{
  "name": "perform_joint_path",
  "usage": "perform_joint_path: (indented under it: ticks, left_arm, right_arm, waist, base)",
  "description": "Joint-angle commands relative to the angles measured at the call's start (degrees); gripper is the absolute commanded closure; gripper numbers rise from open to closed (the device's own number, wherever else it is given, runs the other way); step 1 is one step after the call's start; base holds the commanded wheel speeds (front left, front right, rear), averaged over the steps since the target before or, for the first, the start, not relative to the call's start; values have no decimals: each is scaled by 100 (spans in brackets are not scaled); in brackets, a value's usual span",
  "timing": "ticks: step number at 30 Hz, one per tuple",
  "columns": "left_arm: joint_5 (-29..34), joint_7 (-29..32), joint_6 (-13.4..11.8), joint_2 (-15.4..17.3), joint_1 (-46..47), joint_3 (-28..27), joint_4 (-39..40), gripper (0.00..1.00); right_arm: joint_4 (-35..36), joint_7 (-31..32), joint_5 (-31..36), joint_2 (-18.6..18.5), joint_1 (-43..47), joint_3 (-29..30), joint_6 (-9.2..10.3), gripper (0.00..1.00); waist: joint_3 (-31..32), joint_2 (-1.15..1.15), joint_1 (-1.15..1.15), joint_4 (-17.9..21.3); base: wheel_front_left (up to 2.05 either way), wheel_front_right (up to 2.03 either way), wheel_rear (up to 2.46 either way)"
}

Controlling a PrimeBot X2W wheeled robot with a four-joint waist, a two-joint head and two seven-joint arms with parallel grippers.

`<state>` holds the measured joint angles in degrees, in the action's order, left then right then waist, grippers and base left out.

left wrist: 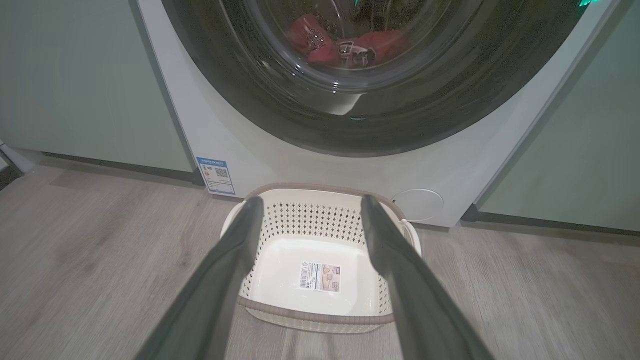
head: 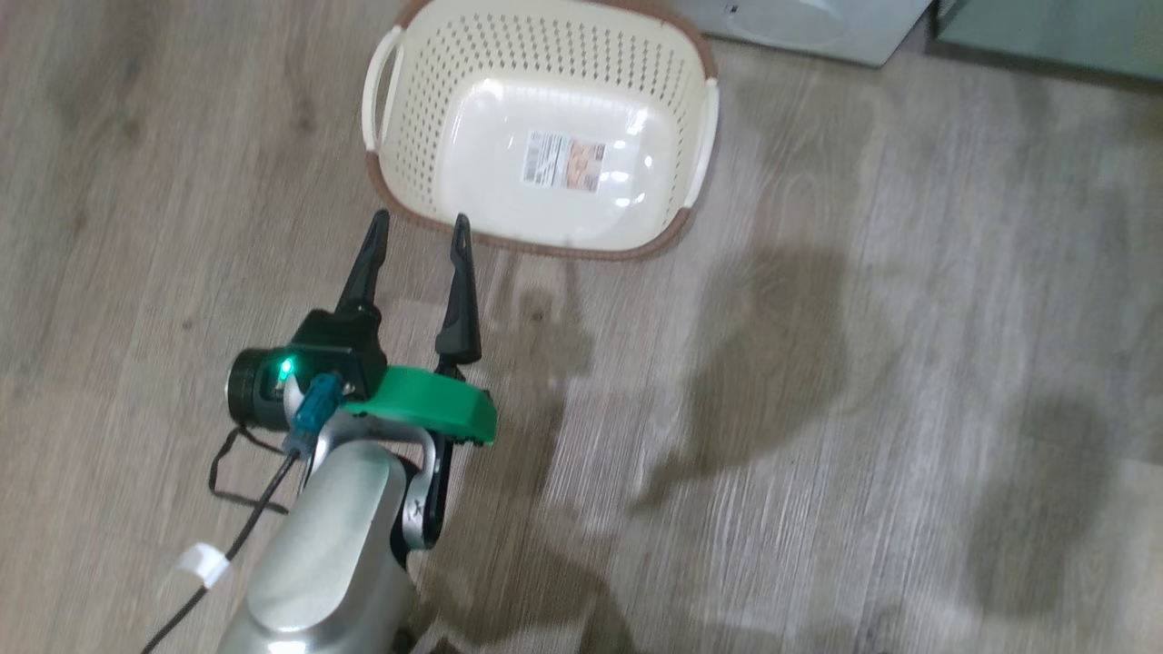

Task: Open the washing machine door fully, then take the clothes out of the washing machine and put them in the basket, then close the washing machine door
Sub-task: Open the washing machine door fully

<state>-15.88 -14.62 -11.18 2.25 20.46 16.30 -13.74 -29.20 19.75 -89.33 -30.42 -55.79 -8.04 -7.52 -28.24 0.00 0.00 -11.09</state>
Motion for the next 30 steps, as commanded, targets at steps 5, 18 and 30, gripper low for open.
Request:
perform_joint_path:
  ticks: [5, 18, 30]
  left_arm:
    - [-65, -38, -93, 63, 247, -76, 250, 0]
    - [-192, -38, -214, 63, 473, 164, 329, 0]
    - [-282, -38, -277, 63, 625, 320, 401, 0]
  right_arm:
    - [101, 380, 31, -250, -559, -160, 3, 100]
    - [-254, 1087, 170, -264, -1816, -663, 3, 100]
    - [-577, 1180, 272, 15, -2556, -994, 3, 100]
  waist:
    - [-434, 0, 0, -199]
    - [-901, 0, 0, -376]
    - [-1150, 0, 0, -466]
  base:
    - [0, 0, 0]
    - [0, 0, 0]
    - [0, 0, 0]
